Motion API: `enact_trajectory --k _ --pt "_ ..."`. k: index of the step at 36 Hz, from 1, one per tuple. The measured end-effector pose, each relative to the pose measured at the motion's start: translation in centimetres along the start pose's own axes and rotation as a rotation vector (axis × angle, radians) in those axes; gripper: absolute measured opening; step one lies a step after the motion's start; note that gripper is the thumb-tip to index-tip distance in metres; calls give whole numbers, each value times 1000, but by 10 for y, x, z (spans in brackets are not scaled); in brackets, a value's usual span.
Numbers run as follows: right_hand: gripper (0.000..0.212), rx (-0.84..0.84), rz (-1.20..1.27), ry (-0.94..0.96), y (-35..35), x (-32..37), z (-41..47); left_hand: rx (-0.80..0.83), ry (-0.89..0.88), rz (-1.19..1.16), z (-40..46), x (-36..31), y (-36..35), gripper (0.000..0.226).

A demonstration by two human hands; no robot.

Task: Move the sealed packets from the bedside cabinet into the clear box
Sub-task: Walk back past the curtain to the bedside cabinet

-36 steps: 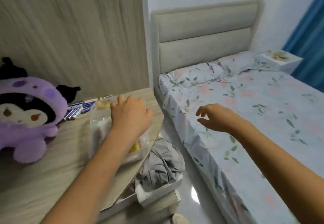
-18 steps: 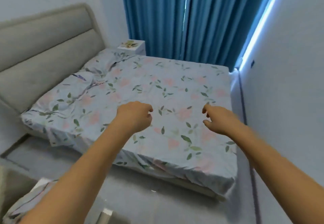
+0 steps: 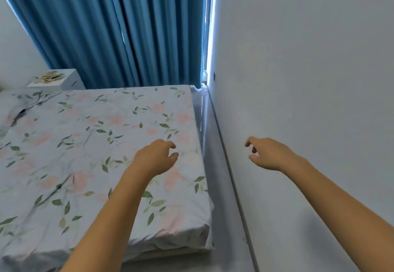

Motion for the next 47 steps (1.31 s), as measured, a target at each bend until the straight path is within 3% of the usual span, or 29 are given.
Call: enact_trajectory --k 6,12,20,28,37,47 --pt "41 14 -25 -53 -2 -75 25 27 6 -37 65 -49 -25 43" --pt "48 14 -42 0 -6 -95 80 55 -24 31 121 -81 -40 43" --pt "42 -43 -10 20 -19 -125 176 88 -52 95 231 -107 -65 45" --pt "42 -52 4 32 -31 -149 350 52 -43 64 394 -99 -79 42" --pt "43 1 -32 138 -23 -127 567 68 58 90 555 -44 -63 43" --pt "40 -48 -46 189 5 -117 737 92 55 100 711 -22 -48 43"
Point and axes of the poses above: each hand's wrist, its own z-axis towards the middle knuckle, its own y-axis out of the back of the hand, x = y × z, the point moved 5 cm from there along z, towards the middle knuckle, and after that the axes turned 12 degrees about -x, right-handed, at the moved point
